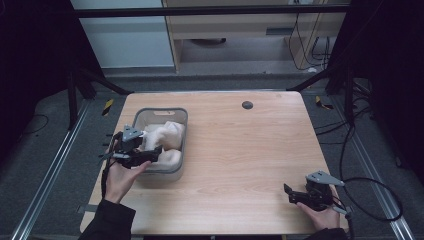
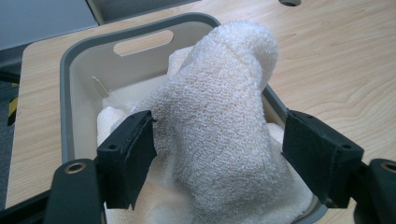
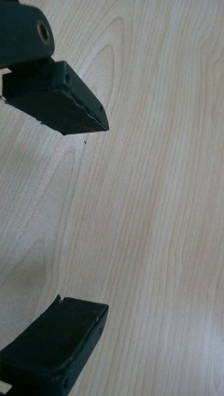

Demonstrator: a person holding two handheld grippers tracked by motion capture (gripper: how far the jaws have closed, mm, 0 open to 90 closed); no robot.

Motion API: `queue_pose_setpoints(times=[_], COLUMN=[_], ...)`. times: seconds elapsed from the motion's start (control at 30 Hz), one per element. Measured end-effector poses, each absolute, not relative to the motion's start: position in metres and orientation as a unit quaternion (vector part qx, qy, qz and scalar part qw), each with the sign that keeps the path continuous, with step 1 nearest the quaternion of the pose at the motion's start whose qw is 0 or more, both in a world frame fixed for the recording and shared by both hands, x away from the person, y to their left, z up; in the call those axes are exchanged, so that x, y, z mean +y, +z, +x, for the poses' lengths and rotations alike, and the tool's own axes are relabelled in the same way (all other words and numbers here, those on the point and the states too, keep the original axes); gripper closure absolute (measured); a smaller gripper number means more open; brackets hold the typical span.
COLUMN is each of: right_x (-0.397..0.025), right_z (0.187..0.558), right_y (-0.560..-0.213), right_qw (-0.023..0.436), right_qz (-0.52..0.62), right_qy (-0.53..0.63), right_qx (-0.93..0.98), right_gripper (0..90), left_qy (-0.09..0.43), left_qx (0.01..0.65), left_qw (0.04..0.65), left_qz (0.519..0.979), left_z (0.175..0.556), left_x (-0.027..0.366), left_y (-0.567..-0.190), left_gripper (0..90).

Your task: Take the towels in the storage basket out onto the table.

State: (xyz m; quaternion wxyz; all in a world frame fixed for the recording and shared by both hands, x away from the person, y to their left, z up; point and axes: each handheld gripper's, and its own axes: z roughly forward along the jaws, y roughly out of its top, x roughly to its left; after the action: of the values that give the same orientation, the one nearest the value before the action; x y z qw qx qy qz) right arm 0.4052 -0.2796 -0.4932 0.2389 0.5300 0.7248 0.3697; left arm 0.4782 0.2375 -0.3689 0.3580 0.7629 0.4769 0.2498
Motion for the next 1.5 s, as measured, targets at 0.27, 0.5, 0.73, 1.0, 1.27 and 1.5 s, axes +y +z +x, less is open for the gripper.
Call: queue_pose_setpoints(times=[0.27,0.5,0.73,1.0,1.27,1.5], right_x=[-0.28,-0.279,-0.279,-0.279,-0.279,-0.279], right_z=[0.406,0.406,0.407,0.406,0.406,0.407], right_y=[-0.494,-0.494,-0.496,-0.496,-0.496,-0.496], right_qw=[0.24,0.233,0.235,0.228,0.229,0.234], right_qz=[0.527,0.53,0.527,0.529,0.529,0.526], right_qy=[0.367,0.367,0.364,0.363,0.363,0.361], right_qx=[0.728,0.728,0.731,0.733,0.732,0.734], right_gripper=[10.9,10.8,10.7,10.7,10.7,10.7], left_qy=[0.242,0.24,0.225,0.224,0.224,0.229], left_qx=[0.485,0.492,0.511,0.518,0.523,0.519], left_qw=[0.338,0.333,0.338,0.338,0.347,0.36], left_qz=[0.769,0.768,0.758,0.753,0.745,0.741], left_z=[0.486,0.49,0.493,0.493,0.491,0.489], left_x=[0.233,0.232,0.235,0.236,0.236,0.238], left_y=[-0.374,-0.378,-0.382,-0.38,-0.373,-0.362], left_gripper=[25.8,29.1,42.0,59.7,65.2,65.8])
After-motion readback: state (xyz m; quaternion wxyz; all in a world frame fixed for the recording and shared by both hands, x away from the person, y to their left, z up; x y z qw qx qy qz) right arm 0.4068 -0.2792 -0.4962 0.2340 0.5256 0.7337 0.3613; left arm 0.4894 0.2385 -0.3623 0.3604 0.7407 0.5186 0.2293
